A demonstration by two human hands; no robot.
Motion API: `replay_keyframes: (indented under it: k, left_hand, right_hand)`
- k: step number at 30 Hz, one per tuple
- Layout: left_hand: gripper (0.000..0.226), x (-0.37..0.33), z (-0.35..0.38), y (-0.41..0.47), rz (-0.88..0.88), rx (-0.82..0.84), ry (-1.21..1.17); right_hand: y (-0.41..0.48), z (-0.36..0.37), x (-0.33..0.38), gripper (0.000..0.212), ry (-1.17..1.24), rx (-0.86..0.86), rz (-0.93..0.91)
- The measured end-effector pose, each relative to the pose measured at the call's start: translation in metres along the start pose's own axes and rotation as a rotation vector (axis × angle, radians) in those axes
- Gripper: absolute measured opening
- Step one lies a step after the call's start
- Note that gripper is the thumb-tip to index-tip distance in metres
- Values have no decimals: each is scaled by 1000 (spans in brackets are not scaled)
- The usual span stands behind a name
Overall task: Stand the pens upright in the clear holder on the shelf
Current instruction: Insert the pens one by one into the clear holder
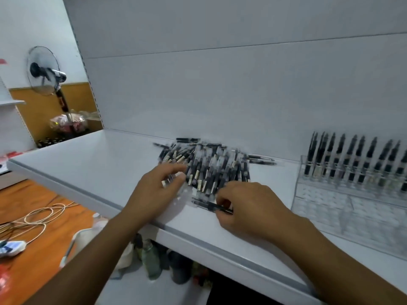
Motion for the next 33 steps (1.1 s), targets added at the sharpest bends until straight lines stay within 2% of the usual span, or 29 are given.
replay_keyframes:
  k: [4, 7, 11, 14, 17, 21, 26, 28, 33]
  left_hand:
    - [25, 3, 9, -5, -9, 42, -9]
    - [23, 5, 12, -5, -33, 46, -53]
    - [21, 0, 4, -2, -115, -43, -228]
    - [20, -1, -1, -1, -200, -135, -376]
    - [18, 10, -10, 6, -276, -164, -180]
    - [30, 29, -20, 20, -360, 116, 212]
    - [49, 21, -19, 44, -368, 363, 485]
    - [48, 16, -19, 59, -417, 454, 464]
    - [36, 8, -14, 85, -526, 595, 389]
  right_hand:
    - [4, -6, 4, 10, -131, 94, -4]
    - [4, -8, -2, 13, -100, 103, 6]
    - [0, -23, -8, 14, 134, 136, 107]
    - [0, -35, -8, 15, 496, 64, 185]
    - [12, -38, -7, 17, 734, -67, 258]
    - [30, -25, -4, 12, 881, -114, 321]
    - [29, 5, -8, 12, 1248, -201, 373]
    - [28, 13, -12, 9, 1352, -216, 402]
    - [23, 19, -12, 10, 1267, -189, 353]
Point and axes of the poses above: each hand's wrist, its own y-axis towards the middle knuckle, its own z-axis out of the palm, x = y × z, the point moved 1 cm from there along y, towards the middle knuckle, and after that the axes turned 15 degrees about y, right-handed, at the moved point
